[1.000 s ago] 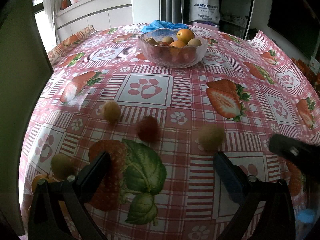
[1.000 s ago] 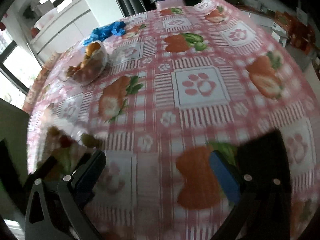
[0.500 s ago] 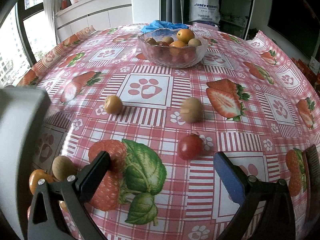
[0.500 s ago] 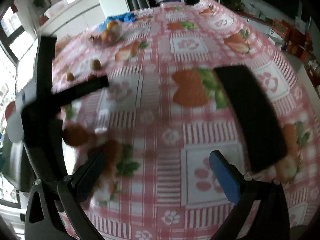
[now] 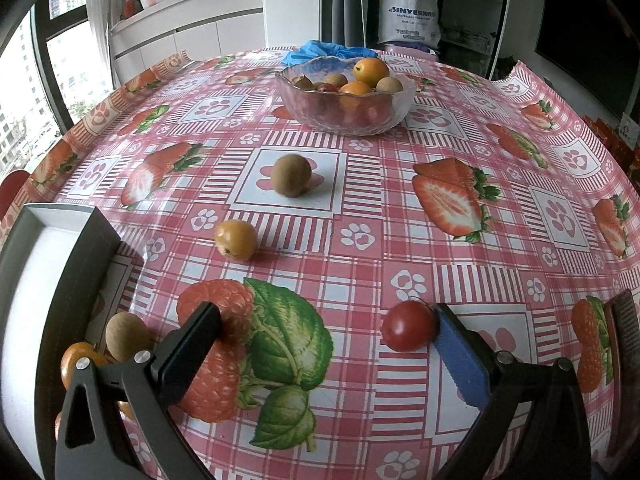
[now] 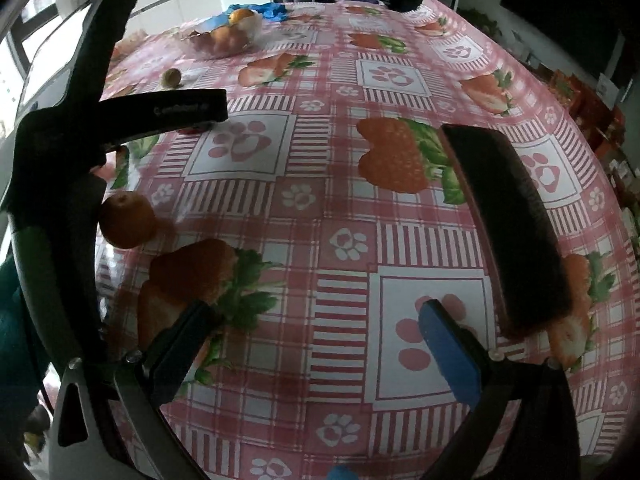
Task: Organize fruits
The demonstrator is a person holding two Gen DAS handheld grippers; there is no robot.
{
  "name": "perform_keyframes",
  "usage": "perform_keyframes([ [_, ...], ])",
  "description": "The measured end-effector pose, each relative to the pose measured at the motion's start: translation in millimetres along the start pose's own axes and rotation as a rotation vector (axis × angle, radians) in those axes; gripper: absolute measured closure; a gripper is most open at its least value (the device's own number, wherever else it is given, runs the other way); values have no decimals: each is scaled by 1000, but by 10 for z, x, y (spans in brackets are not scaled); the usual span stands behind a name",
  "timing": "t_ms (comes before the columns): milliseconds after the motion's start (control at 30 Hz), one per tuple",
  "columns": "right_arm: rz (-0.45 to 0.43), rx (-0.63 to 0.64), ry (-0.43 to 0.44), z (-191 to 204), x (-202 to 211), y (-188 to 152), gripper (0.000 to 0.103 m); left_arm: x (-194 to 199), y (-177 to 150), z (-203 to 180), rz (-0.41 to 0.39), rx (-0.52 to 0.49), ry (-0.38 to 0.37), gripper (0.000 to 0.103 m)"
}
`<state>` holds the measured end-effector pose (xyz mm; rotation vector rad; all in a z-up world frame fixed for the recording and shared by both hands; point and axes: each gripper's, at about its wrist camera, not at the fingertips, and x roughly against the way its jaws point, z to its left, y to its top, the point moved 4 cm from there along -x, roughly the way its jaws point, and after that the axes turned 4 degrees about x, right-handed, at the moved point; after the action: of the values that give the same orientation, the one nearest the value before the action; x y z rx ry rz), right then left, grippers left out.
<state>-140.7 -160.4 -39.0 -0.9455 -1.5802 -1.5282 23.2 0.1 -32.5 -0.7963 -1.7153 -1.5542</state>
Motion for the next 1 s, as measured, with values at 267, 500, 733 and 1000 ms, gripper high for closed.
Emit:
perform_keyframes([
  [267, -55, 0, -1, 7, 15, -22, 0, -1, 0, 0, 0, 1, 0, 0],
  [500, -59, 0, -5, 8, 7, -13, 0, 129, -60, 53, 30, -64, -10, 0],
  [733, -34, -31, 15, -17, 8, -3, 0, 1090, -372, 430, -171, -132, -139, 0],
  [1000, -37, -20, 106, 138, 80, 109, 0, 1116, -1067, 1000, -95, -184, -165, 0],
])
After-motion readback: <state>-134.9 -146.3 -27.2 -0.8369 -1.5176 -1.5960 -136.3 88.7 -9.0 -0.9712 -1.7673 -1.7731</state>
